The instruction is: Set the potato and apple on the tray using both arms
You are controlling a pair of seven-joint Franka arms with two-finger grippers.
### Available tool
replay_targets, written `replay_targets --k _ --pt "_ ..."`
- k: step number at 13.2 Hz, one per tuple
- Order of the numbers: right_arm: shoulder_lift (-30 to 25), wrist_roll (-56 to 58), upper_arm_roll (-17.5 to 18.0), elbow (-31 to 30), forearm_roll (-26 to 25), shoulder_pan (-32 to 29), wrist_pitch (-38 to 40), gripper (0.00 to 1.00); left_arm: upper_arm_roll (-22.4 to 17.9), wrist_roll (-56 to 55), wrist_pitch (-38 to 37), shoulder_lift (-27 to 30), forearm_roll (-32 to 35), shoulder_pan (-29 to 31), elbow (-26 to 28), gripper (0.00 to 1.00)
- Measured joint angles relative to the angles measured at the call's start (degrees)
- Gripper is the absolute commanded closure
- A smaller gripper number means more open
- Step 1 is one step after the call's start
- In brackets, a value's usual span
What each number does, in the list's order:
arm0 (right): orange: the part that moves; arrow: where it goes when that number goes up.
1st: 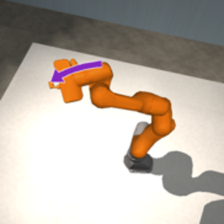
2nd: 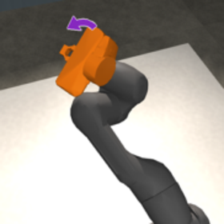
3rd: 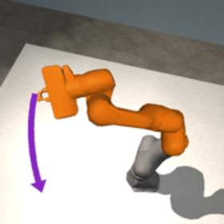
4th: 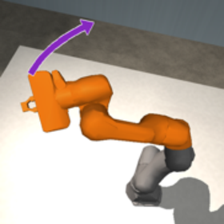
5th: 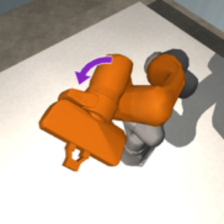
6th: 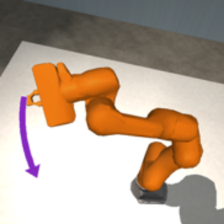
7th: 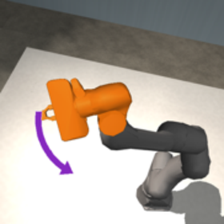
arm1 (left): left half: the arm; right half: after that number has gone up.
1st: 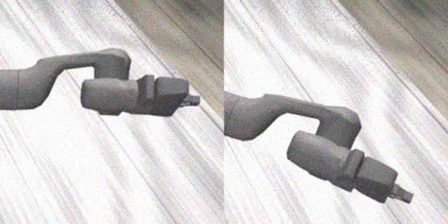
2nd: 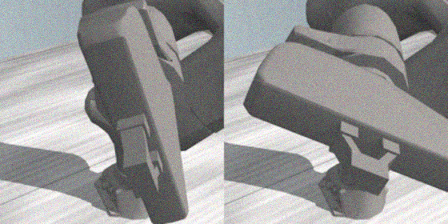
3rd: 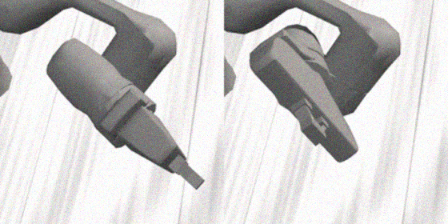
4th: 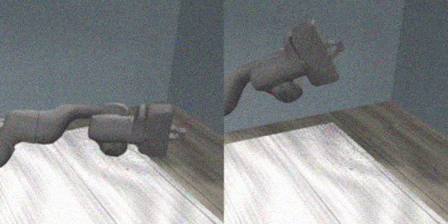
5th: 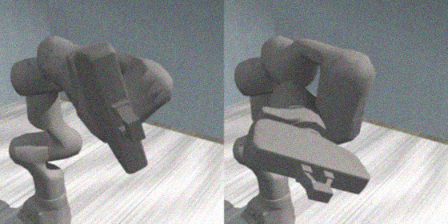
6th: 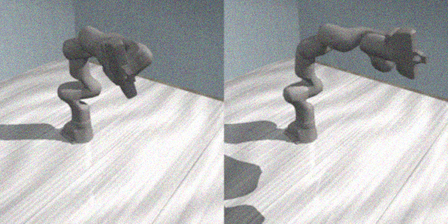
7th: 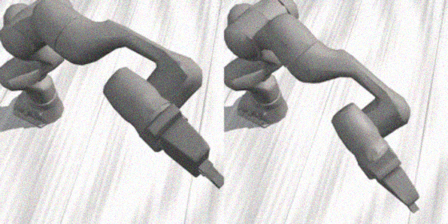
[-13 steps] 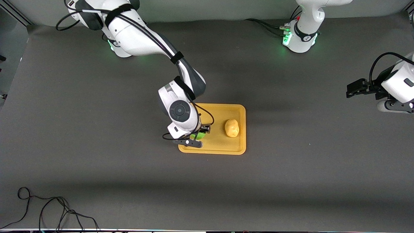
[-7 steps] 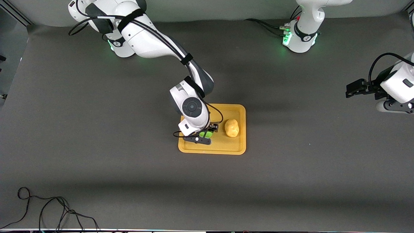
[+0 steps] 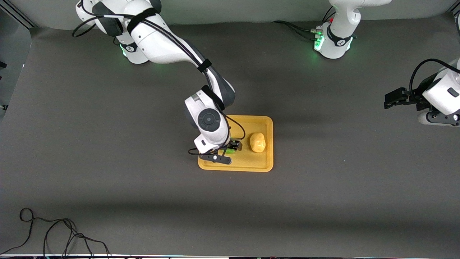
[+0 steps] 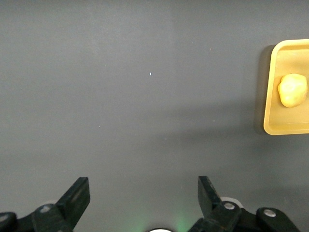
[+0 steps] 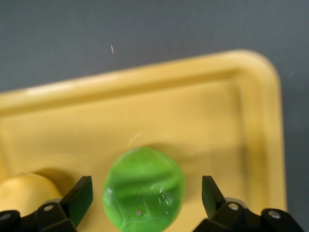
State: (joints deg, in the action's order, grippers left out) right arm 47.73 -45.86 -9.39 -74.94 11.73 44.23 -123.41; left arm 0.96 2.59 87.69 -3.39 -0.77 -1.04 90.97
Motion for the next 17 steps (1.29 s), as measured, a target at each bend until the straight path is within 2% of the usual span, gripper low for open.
replay_targets --k 5,12,17 --pt "-12.08 3.69 -9.29 0.35 -0.02 -0.40 13.42 0.00 0.01 -0.02 0.00 0.00 0.01 0.00 0.00 0.00" --pt "-26.98 26.85 -23.18 -9.57 0.03 -0.89 17.90 0.00 0.02 -0.01 0.00 0.00 0.02 0.02 0.00 0.00" --pt "-33.17 40.78 -32.30 -12.40 0.04 -0.94 23.60 0.00 0.00 -0.02 0.00 0.00 0.03 0.04 0.01 0.00"
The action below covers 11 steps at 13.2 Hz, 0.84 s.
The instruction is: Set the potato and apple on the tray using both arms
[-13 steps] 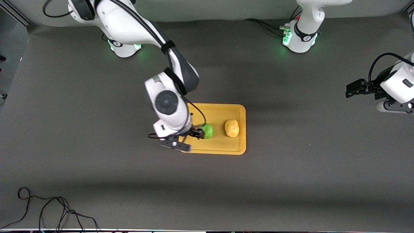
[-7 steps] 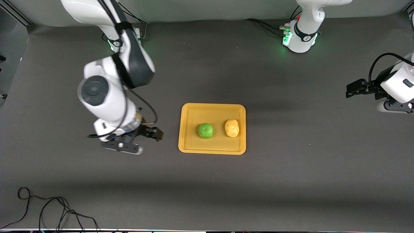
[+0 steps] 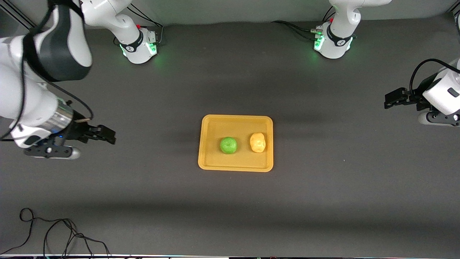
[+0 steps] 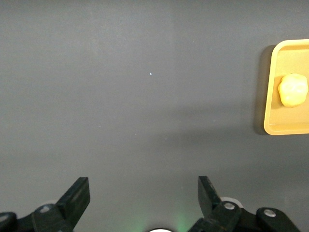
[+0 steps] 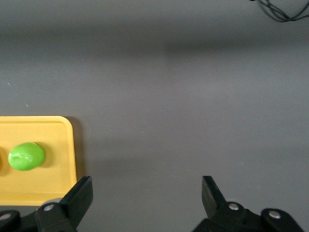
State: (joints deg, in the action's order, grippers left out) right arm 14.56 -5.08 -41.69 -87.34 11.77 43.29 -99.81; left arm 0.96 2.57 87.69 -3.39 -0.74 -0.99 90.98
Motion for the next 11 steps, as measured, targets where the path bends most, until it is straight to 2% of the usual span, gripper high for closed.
replay_targets --k 3,5,6,7,9,11 --pt "-1.67 4.62 -2.19 -2.07 -0.02 -0.06 0.03 0.00 0.00 0.00 0.00 0.00 0.00 0.02 0.00 0.00" --pt "-1.83 5.49 -1.81 -2.49 -0.26 -1.23 0.03 0.00 0.00 0.00 0.00 0.00 0.00 0.02 0.00 0.00" --pt "-1.92 6.03 -0.19 -2.55 -1.00 -3.02 0.02 0.00 0.00 0.00 0.00 0.00 0.00 0.02 -0.01 0.00" --pt "-2.32 6.30 3.14 -2.56 -2.74 -5.98 0.00 0.00 0.00 0.00 0.04 0.00 0.00 0.02 -0.01 0.00" --pt "-4.05 6.30 12.61 -2.65 -5.76 -14.45 -0.02 0.00 0.00 0.00 0.08 0.00 0.00 0.02 -0.07 0.00" --pt "-5.70 6.30 20.05 -2.90 -9.02 -21.14 -0.02 0.00 0.00 0.00 0.11 0.02 0.00 0.03 -0.09 0.00"
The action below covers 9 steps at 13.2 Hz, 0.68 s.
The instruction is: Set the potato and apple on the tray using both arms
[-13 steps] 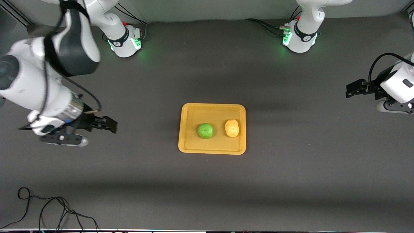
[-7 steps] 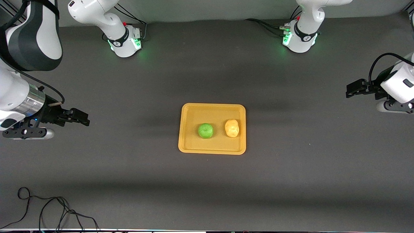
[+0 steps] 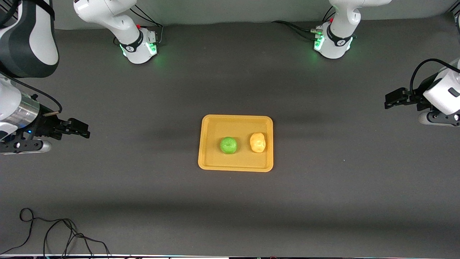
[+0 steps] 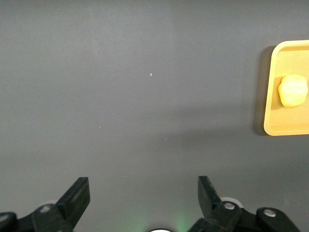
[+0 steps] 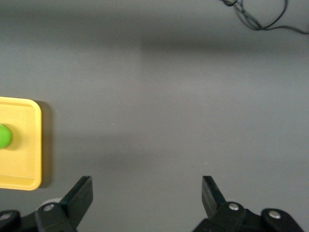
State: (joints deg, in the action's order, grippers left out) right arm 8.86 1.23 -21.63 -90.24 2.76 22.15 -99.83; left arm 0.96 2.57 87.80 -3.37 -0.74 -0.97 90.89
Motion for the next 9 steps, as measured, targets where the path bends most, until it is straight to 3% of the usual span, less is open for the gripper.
replay_targets --k 5,9 --pt "-0.96 -0.11 16.12 -0.60 -2.95 -13.08 -0.08 0.00 0.15 0.00 0.04 0.01 0.04 -0.02 -0.02 0.00" --pt "-2.16 -1.21 18.61 -0.60 -2.95 -15.85 1.18 0.00 0.36 0.00 0.04 0.01 0.66 -0.05 -0.02 0.00"
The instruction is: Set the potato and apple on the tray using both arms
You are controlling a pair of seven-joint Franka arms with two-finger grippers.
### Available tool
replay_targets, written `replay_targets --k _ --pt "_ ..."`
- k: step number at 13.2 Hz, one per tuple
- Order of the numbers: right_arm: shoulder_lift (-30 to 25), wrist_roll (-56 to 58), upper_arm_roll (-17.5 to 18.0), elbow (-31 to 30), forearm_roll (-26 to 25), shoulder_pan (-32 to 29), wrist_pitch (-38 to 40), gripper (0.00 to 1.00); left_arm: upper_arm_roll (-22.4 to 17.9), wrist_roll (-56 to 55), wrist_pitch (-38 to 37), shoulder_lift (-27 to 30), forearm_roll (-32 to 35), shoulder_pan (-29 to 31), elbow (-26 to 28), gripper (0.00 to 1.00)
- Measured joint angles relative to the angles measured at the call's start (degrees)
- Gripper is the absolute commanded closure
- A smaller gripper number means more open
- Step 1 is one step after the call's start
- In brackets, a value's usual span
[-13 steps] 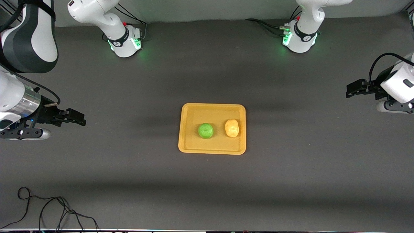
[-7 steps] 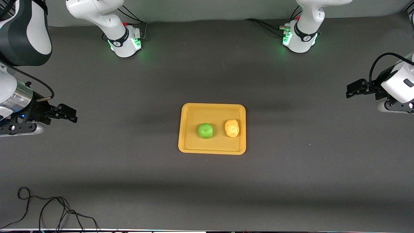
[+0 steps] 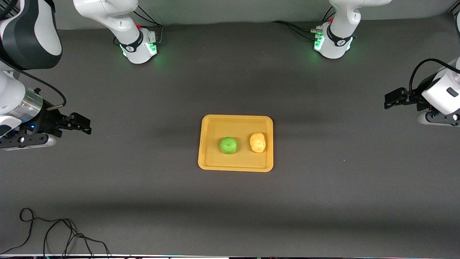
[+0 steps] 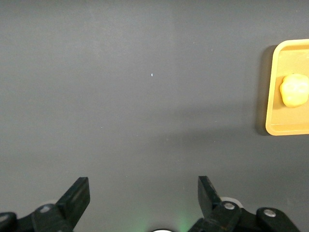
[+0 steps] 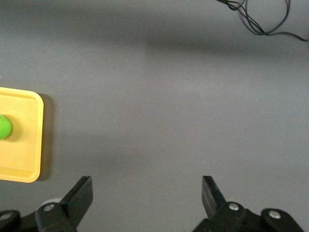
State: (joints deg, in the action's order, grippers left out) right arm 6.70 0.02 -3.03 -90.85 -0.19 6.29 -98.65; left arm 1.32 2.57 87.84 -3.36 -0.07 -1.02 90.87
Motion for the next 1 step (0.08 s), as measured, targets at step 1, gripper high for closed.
replay_targets --k 1 --pt "-0.74 -0.02 0.38 0.00 0.11 -0.75 1.08 0.00 0.01 0.00 0.00 0.00 0.02 0.00 0.00 0.00"
